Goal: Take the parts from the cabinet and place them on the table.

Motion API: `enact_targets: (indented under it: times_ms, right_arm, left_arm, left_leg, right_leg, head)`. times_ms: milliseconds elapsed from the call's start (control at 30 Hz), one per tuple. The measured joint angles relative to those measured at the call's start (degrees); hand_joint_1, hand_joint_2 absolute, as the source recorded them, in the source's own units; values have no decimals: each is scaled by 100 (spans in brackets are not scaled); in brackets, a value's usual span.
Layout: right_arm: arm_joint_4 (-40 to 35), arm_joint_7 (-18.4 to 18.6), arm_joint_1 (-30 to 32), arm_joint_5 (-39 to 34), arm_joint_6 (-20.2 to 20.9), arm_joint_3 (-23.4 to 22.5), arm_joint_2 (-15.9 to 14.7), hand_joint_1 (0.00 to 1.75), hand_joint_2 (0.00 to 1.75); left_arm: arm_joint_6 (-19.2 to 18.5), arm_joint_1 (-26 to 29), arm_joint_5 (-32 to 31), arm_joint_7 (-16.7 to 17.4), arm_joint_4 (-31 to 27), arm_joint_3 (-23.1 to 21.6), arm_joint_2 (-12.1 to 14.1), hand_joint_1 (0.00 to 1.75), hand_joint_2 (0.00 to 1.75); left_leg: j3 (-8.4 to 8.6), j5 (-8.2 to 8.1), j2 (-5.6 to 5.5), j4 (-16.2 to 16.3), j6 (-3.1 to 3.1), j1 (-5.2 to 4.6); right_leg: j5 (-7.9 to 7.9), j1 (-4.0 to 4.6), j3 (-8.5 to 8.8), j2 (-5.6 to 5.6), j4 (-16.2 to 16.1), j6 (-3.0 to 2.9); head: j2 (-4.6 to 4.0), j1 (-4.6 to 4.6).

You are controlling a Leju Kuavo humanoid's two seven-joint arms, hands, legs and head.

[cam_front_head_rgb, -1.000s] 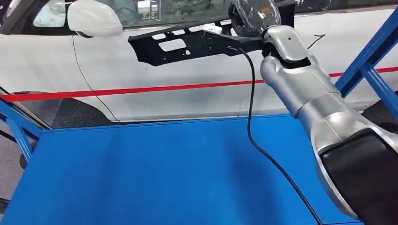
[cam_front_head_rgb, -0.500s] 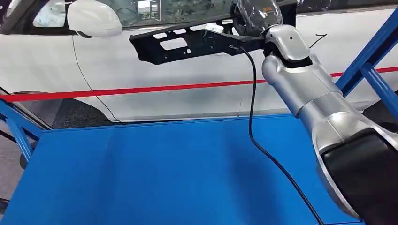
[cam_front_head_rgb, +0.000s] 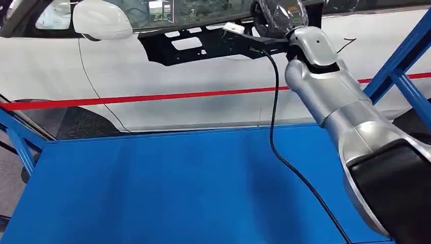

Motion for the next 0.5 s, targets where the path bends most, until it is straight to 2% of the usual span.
enact_targets:
  times_ms: [67, 167, 233, 367, 500]
  right_arm:
    - [9, -2, 23, 11, 0, -20, 0, 175, 175]
    - [9, -28, 84, 116, -11, -28, -9, 175, 175]
    - [9, -39, 155, 129, -28, -29, -15, 175, 175]
    - [9, -57, 232, 162, -42, -42, -30, 175, 175]
    - [11, -55, 265, 195, -41, -88, -55, 175, 175]
  left_arm:
    - [-128, 7, 4, -110, 0, 2, 2, 0, 175]
    - [-509, 18, -24, -310, 0, 4, 9, 0, 175]
    - [-643, 15, -31, -308, 0, 4, 20, 0, 175]
    - [-577, -10, -140, -62, -7, -2, 55, 0, 175]
    - [-647, -22, -129, -37, -33, -4, 72, 0, 175]
  left_leg:
    - [-1, 0, 0, 0, 0, 0]
    - [0, 0, 0, 1, 0, 0]
    - [0, 0, 0, 0, 0, 0]
    - [1, 1, -1, 0, 1, -1]
    - [3, 3, -8, 0, 4, -4]
  right_leg:
    - [0, 0, -1, -1, 0, 0]
    - [0, 0, -1, -1, 0, 0]
    - [0, 0, -1, -2, 0, 0]
    - [0, -3, 0, -2, 0, 0]
    - [0, -6, 5, -12, 0, 1]
  head:
    - [0, 2]
    - [0, 0]
    - [0, 2]
    - [0, 2]
    - [0, 2]
